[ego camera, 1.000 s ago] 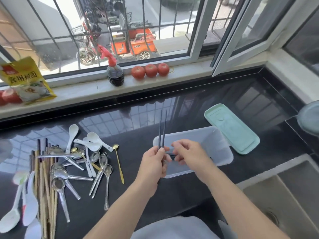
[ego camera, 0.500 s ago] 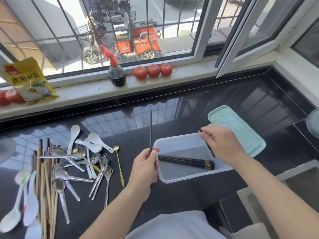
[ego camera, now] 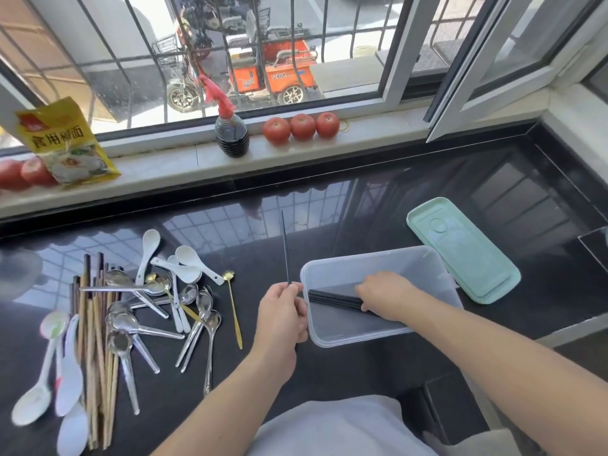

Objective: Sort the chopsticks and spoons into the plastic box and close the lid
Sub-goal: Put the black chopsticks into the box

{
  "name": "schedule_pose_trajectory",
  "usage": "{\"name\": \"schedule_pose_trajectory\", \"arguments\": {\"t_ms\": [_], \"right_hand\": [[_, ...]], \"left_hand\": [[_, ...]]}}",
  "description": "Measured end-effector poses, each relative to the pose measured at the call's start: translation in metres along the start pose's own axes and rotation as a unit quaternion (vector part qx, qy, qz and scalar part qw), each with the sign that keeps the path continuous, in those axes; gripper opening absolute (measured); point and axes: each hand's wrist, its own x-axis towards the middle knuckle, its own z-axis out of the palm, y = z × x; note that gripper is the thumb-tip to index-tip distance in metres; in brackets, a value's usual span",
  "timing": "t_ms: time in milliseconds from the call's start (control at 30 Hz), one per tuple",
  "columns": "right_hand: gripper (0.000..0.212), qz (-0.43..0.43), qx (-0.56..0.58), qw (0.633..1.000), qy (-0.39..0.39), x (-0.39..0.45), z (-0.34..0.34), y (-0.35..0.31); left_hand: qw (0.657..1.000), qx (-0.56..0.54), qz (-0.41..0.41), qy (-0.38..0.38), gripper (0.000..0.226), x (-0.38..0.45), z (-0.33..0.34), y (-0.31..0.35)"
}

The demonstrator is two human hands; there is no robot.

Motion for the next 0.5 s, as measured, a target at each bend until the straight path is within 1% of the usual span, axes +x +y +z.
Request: {"name": "schedule_pose_trajectory", "arguments": {"t_ms": [167,200,233,267,300,333,367,400,433,467,500], "right_hand": [[0.030,0.032,0.059,0.998,0.004,-0.010,-0.007,-0.002],[0.027,0.047,0.089,0.995,0.014,-0.015,-0.011,-0.002],[0.023,0.068,0.136,0.988,0.041,-0.020,-0.015,-0.002],[0.018,0.095,0.212,0.970,0.077,-0.026,-0.020,-0.004],[0.015,0.115,0.316,0.935,0.115,-0.033,-0.027,-0.008],[0.015,0.129,0.436,0.877,0.152,-0.041,-0.035,-0.016],[0.015,0.128,0.544,0.809,0.180,-0.051,-0.044,-0.028],[0.012,0.115,0.614,0.758,0.189,-0.061,-0.051,-0.042],[0.006,0.096,0.642,0.735,0.195,-0.070,-0.057,-0.055],[0.005,0.082,0.637,0.738,0.208,-0.077,-0.060,-0.066],[0.014,0.076,0.628,0.743,0.217,-0.083,-0.061,-0.075]], "left_hand": [[1.000,-0.011,0.004,-0.019,0.014,-0.001,0.003,0.005],[1.000,-0.009,0.008,-0.024,0.015,-0.002,0.003,0.006],[0.999,-0.008,0.012,-0.031,0.016,-0.002,0.004,0.007],[0.999,-0.011,0.015,-0.041,0.016,-0.003,0.004,0.009],[0.998,-0.015,0.018,-0.054,0.015,-0.004,0.004,0.010],[0.997,-0.019,0.022,-0.070,0.013,-0.005,0.005,0.011],[0.996,-0.019,0.029,-0.084,0.012,-0.007,0.006,0.011],[0.994,-0.017,0.041,-0.097,0.012,-0.007,0.007,0.010],[0.992,-0.015,0.055,-0.108,0.013,-0.008,0.007,0.009],[0.990,-0.017,0.069,-0.120,0.014,-0.009,0.007,0.008],[0.988,-0.023,0.079,-0.134,0.015,-0.010,0.008,0.007]]}}
